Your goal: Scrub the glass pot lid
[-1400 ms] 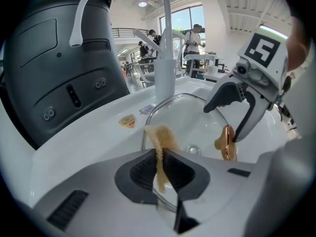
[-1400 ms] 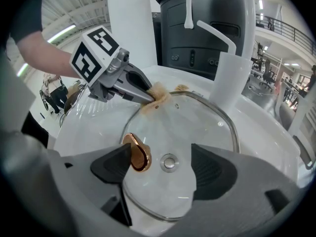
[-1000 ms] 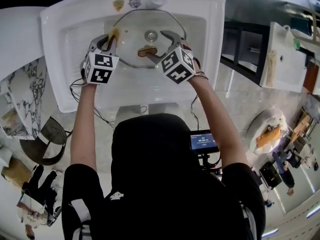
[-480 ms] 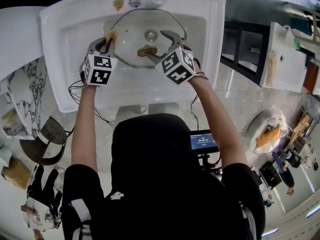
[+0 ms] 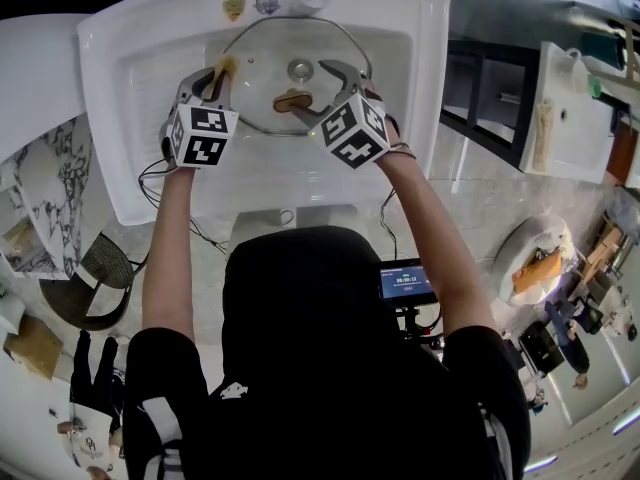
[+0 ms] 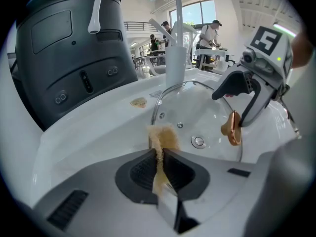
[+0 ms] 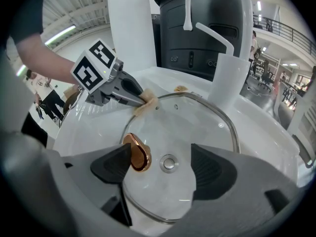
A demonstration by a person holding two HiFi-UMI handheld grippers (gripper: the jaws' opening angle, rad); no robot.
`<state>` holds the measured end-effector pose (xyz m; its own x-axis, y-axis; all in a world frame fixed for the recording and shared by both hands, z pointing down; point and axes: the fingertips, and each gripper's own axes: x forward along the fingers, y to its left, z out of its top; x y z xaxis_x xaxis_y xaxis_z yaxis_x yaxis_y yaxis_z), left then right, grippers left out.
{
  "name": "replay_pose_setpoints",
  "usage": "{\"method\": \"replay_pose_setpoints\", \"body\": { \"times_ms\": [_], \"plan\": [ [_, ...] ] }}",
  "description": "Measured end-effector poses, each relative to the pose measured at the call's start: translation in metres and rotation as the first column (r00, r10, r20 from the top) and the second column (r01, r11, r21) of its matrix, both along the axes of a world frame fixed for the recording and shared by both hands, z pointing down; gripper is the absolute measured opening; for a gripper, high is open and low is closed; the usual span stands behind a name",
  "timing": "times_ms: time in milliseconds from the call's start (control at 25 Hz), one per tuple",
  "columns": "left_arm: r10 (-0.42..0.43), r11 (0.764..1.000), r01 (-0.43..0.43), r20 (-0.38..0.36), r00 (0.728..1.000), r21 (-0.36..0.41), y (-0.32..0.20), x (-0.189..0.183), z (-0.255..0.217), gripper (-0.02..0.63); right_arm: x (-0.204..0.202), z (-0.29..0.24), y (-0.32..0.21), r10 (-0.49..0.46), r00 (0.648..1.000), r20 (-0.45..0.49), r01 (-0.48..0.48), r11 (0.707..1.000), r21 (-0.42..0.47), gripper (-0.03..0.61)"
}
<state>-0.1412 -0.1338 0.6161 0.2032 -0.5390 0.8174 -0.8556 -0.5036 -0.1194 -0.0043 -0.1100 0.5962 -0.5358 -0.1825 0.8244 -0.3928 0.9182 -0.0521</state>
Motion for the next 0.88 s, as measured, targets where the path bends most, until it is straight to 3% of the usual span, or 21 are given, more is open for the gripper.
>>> {"method": "replay_pose_setpoints", "body": {
  "times_ms": [880],
  "plan": [
    [0.124,0.987,-0.122,-0.010,0.992,0.100,-0.047,0.067,-0.036,0.023,0.001,0.000,0.001,0.002,1.000,0.016,-0.002,1.000,0.011,0.349]
  ]
}}
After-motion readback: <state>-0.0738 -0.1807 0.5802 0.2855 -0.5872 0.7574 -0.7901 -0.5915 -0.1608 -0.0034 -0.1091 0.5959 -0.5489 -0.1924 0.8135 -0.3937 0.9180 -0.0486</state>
